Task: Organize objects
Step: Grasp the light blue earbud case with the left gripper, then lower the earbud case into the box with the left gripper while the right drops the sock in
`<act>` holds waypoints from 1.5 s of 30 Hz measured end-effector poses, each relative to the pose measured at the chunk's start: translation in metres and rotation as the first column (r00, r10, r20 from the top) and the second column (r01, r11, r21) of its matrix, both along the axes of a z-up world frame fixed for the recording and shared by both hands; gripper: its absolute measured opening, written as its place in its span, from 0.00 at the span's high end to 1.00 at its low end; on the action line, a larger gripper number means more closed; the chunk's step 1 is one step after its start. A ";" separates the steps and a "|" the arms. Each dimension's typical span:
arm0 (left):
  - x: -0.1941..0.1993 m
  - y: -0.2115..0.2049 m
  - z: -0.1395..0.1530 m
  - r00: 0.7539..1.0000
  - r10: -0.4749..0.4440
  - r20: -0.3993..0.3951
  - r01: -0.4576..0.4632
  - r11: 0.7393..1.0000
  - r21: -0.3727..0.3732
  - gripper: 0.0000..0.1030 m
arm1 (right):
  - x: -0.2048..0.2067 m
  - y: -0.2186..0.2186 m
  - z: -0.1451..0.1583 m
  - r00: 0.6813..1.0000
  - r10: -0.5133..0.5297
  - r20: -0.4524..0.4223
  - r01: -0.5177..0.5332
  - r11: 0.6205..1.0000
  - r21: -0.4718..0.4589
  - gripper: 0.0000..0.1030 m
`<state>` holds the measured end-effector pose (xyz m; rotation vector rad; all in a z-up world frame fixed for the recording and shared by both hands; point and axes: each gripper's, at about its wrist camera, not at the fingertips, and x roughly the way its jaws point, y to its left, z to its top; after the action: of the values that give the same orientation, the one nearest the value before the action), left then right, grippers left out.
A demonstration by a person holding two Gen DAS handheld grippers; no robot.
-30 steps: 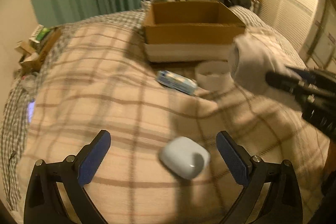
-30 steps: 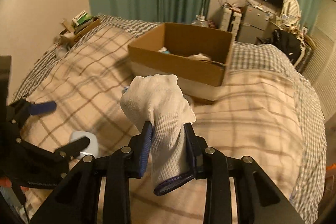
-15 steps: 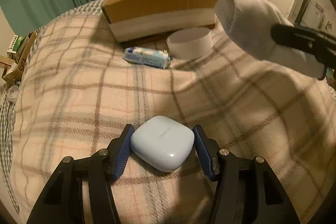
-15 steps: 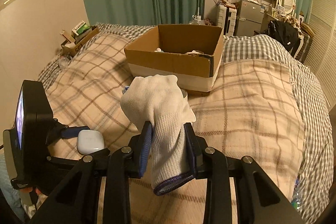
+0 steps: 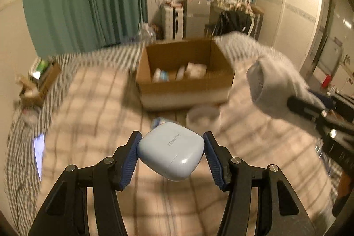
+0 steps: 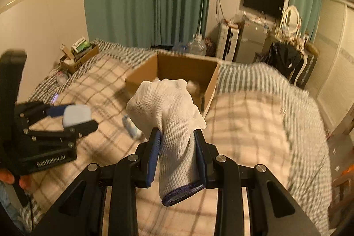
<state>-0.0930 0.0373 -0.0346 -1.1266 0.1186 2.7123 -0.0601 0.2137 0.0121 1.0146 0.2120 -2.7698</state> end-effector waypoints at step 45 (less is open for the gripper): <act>-0.244 0.020 -0.031 1.000 -0.009 0.028 0.009 1.000 0.007 0.25 | -0.251 0.004 -0.018 1.000 0.022 0.001 -0.022 0.997 -0.069 0.42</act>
<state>-0.3368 0.0571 -0.0654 -1.1588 0.1092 2.6862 -0.3111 0.2175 -0.0056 0.9912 0.1248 -2.7364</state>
